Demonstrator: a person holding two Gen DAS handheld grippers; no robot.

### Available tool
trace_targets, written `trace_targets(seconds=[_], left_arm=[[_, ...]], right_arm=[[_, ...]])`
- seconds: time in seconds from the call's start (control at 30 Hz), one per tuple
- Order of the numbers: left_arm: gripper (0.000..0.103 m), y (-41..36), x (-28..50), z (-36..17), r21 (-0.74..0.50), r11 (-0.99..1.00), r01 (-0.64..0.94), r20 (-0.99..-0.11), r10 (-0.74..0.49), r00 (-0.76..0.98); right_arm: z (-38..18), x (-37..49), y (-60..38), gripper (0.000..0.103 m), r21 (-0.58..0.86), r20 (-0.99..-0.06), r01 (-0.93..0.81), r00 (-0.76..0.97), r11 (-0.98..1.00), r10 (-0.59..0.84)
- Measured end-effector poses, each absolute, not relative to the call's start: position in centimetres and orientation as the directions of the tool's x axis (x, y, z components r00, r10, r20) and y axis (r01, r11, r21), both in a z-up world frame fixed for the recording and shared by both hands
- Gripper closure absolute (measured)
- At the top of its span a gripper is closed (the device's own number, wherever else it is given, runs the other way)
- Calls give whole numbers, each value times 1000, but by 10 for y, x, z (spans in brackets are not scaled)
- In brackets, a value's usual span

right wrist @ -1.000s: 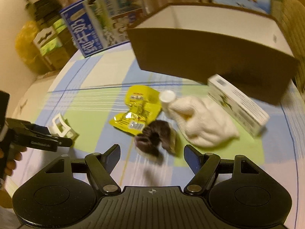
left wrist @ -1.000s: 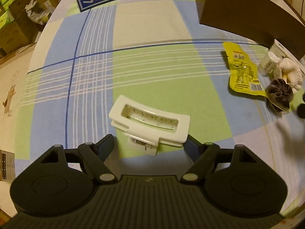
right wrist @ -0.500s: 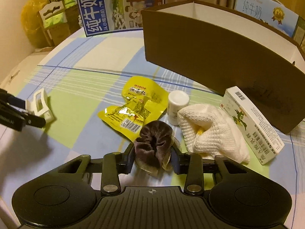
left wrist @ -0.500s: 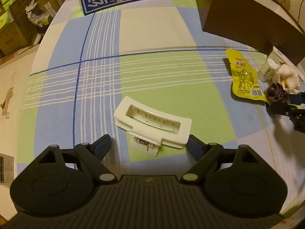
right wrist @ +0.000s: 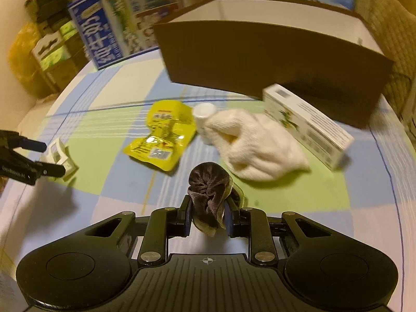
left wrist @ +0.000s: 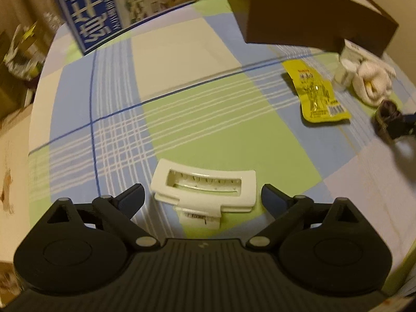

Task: Organize objects
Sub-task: 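Lift and carry the hair clip with left tool while right tool carries the scrunchie over the box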

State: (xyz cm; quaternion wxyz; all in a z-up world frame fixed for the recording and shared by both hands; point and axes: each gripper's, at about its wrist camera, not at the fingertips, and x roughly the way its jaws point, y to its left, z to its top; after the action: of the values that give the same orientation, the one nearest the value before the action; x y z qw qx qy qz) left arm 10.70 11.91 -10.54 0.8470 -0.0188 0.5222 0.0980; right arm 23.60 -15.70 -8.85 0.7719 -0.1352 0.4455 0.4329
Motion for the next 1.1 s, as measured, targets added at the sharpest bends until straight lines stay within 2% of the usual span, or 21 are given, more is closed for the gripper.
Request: trace_targets(seconds=[0.13,0.2,0.67,1.1], left_arm=[[11,120,116,-111,74,985,-153,-895,134,426],[18,122,118,-111,75,986,-152,-895,133,426],[18,112,121,-109,71,983,-169,-892,139,431],[18,97,129,-70,48,970,-236,-864,159,478]], right_arm=[[-85,239,-168,81,182,-809,-767,239,616,537],[-83,240,-172,81,187,-809,-760,241,623,536],[-71,240,-190,81,197,-797,-738,263,645,545],[-47,244,-193,81,219,-763,-750,267,623,589]])
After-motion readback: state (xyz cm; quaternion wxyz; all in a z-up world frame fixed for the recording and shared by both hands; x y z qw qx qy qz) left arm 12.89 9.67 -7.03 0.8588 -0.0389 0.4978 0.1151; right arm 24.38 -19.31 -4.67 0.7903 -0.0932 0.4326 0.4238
